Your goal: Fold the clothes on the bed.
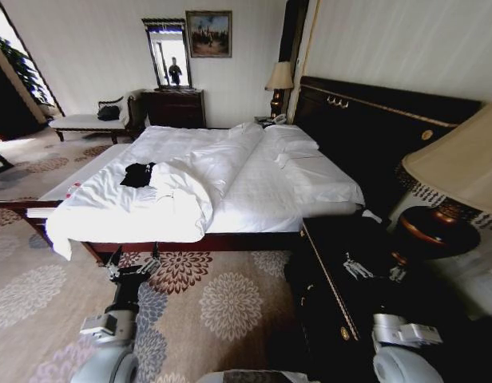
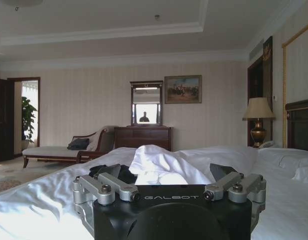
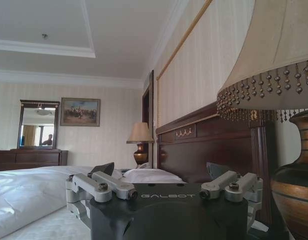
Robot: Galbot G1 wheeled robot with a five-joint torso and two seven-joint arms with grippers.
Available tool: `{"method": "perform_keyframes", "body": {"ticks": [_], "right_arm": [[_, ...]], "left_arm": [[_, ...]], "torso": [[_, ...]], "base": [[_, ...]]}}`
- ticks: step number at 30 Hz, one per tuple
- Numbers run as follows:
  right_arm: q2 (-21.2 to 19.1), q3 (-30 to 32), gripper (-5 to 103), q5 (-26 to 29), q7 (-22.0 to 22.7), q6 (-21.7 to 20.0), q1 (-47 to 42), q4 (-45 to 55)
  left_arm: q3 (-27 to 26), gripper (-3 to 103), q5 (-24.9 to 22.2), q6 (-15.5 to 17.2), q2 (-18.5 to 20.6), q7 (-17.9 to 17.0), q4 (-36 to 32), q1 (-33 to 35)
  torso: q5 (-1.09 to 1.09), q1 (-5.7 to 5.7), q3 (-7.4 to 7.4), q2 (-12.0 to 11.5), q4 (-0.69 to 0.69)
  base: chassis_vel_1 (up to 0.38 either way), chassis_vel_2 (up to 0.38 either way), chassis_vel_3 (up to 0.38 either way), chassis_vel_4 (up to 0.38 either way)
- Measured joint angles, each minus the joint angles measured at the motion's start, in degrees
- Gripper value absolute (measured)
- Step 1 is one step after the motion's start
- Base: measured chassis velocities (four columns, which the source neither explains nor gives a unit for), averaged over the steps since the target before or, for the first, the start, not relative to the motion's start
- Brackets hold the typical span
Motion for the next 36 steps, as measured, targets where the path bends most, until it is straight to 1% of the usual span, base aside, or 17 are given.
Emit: {"method": "perform_keyframes", "body": {"ticks": [8,13,16,21,24,36], "right_arm": [[-0.2,0.0,100,0.1,-0.8,0.0,0.0,0.0],[-0.6,0.0,100,0.7,-3.6,0.4,-0.3,0.2],[-1.2,0.2,100,1.9,-6.5,0.4,-0.6,0.5],[-1.8,0.3,100,2.7,-8.0,-0.1,-0.6,0.9],[-2.0,0.4,100,2.8,-8.2,-0.2,-0.4,0.9],[-1.9,0.2,100,2.4,-7.9,0.1,-0.2,0.1]], "left_arm": [[-0.3,100,-0.1,-0.1,0.0,0.3,0.4,-0.4],[-0.7,100,-0.5,-0.1,0.2,0.3,0.5,-0.8],[-0.5,100,-0.4,-0.1,0.0,0.3,0.5,-0.8],[-0.4,100,-0.3,-0.1,0.0,0.3,0.5,-0.8],[-0.4,100,-0.3,-0.2,0.0,0.3,0.5,-0.7],[-0.4,100,-0.1,-0.4,-0.2,0.4,0.3,-0.4]], "torso": [[0.00,-0.01,0.00,0.0,0.01],[-0.01,-0.01,0.00,0.0,0.00],[0.00,0.00,0.00,0.0,0.00],[0.00,0.00,0.00,0.0,0.01],[-0.02,0.00,0.00,0.0,-0.01],[0.00,0.00,0.00,0.0,0.01]], "base": [[-0.094,0.117,0.115,-0.111],[-0.158,0.147,0.158,-0.152],[-0.188,0.179,0.186,-0.177],[-0.224,0.191,0.211,-0.191],[-0.200,0.190,0.208,-0.198],[-0.167,0.183,0.163,-0.177]]}}
